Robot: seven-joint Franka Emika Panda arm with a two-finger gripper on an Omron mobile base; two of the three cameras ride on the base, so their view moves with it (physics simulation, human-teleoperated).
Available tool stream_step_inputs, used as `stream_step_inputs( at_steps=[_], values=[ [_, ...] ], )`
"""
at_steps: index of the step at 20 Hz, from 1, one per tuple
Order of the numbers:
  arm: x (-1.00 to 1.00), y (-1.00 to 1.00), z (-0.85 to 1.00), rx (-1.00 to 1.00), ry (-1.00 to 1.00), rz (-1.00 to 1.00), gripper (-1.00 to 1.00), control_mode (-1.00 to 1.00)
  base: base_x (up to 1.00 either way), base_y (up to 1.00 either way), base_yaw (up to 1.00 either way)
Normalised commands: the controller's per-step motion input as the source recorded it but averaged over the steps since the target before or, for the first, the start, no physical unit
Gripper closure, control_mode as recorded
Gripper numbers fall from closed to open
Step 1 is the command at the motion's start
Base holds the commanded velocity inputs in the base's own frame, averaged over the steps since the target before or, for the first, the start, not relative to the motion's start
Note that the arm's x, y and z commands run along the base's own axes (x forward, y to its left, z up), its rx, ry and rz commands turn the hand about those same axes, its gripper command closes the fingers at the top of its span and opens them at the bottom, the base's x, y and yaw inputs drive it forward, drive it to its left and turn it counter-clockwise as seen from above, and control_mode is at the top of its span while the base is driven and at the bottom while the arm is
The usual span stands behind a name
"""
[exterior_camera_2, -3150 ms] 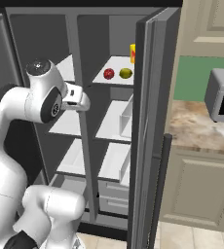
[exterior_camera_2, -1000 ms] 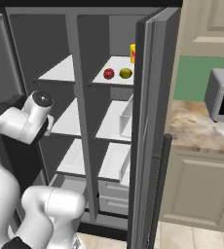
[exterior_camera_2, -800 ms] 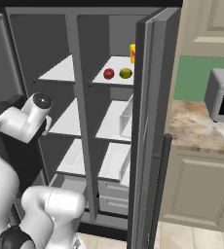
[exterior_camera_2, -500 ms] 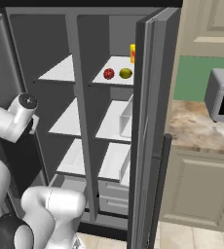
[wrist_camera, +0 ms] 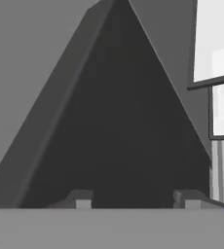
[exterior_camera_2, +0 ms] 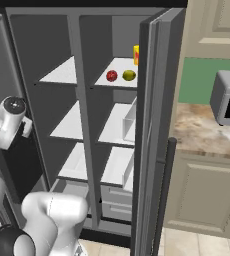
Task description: Take the mango and pear from the fridge shelf and place them in the freezer drawer to begin freezing them.
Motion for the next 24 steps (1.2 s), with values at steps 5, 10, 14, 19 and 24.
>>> stream_step_inputs(
  at_steps=[5,10,14,19,24],
  values=[
    [-0.18,-0.76,0.33,-0.09,-0.1,-0.11,-1.0,-1.0,0.0,0.0,0.0],
    [-0.11,-0.95,0.68,-0.12,-0.06,-0.14,-1.0,-1.0,0.0,0.0,0.0],
    [0.15,-1.0,0.64,-0.06,0.0,-0.21,-1.0,-1.0,0.0,0.0,0.0],
    [0.32,-0.92,0.32,0.02,0.12,-0.45,-1.0,-1.0,0.0,0.0,0.0],
    [0.49,-0.86,0.2,0.01,0.11,-0.43,-1.0,-1.0,0.0,0.0,0.0]
  ],
)
